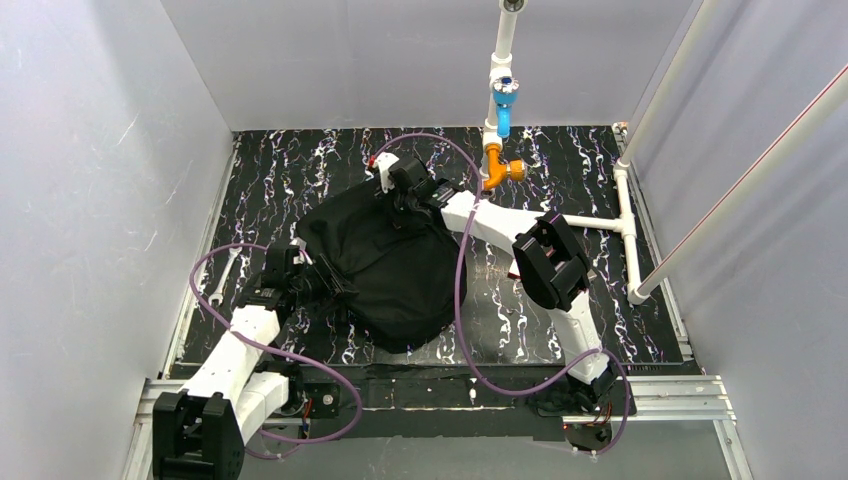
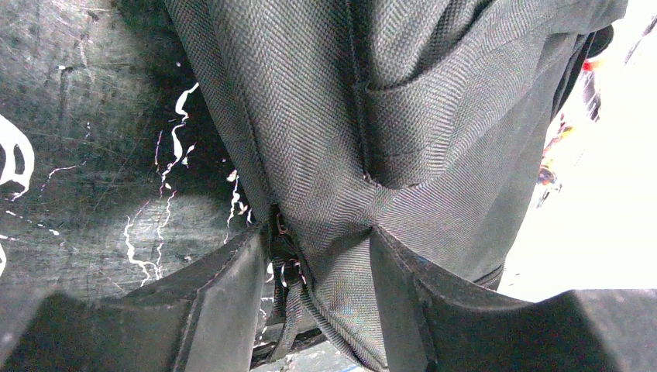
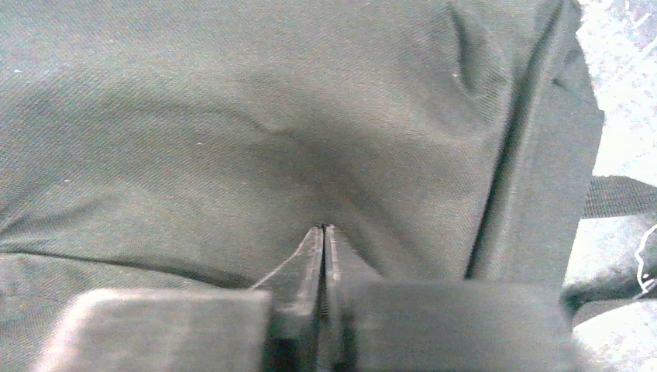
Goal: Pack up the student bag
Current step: Unzip the student bag at the center of the board.
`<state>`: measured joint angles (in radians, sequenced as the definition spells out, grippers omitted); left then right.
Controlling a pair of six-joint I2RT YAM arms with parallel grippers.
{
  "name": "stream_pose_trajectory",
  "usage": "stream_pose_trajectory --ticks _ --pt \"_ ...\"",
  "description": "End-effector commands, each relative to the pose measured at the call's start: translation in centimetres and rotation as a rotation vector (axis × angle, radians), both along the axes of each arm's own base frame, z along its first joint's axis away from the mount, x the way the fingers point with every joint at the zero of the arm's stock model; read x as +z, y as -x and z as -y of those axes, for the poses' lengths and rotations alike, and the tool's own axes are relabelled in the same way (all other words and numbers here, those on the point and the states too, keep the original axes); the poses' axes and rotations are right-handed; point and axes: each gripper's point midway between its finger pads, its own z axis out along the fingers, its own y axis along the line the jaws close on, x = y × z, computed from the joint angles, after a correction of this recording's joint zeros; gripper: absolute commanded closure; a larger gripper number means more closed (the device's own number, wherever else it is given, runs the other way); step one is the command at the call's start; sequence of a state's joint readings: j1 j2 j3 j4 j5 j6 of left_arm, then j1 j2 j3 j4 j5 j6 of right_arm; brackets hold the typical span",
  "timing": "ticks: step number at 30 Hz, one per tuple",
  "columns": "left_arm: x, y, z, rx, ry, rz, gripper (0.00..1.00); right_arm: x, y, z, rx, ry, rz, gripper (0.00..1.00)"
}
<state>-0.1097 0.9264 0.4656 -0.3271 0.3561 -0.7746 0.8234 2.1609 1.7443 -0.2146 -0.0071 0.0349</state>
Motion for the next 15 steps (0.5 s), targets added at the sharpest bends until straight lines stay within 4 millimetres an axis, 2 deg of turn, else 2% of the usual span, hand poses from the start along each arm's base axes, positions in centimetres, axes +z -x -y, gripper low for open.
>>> stream_pose_trajectory --ticks 1,3,5,7,9,11,15 --pt "-0.4 0.2 0.2 0.001 0.017 -0.009 0.52 -2.4 1.7 0.7 -0.106 0.0 -0.137 0.99" --pt "-0.9 0.2 0.4 0.014 0.032 -0.012 0.57 -0.3 2.8 -1.2 -0.135 -0.102 -0.194 0.99" --pt "-1.3 0.2 0.5 0.028 0.049 -0.018 0.63 2.9 4.0 -3.7 -0.156 -0.22 -0.208 0.99" --pt "-1.7 0.1 0.7 0.04 0.066 -0.013 0.76 5.7 5.1 -5.9 -0.181 -0.349 -0.243 0.99" --pt "-2.0 -0.2 0.7 0.042 0.073 0.007 0.88 7.7 7.1 -8.4 -0.155 -0.496 -0.346 0.99" --pt "-2.1 -0.5 0.6 0.05 0.065 0.025 0.99 8.6 9.7 -10.7 -0.12 -0.592 -0.438 0.99" --pt "-2.2 -1.1 0.2 0.079 0.057 0.057 1.0 8.0 14.0 -13.2 -0.074 -0.709 -0.593 0.99"
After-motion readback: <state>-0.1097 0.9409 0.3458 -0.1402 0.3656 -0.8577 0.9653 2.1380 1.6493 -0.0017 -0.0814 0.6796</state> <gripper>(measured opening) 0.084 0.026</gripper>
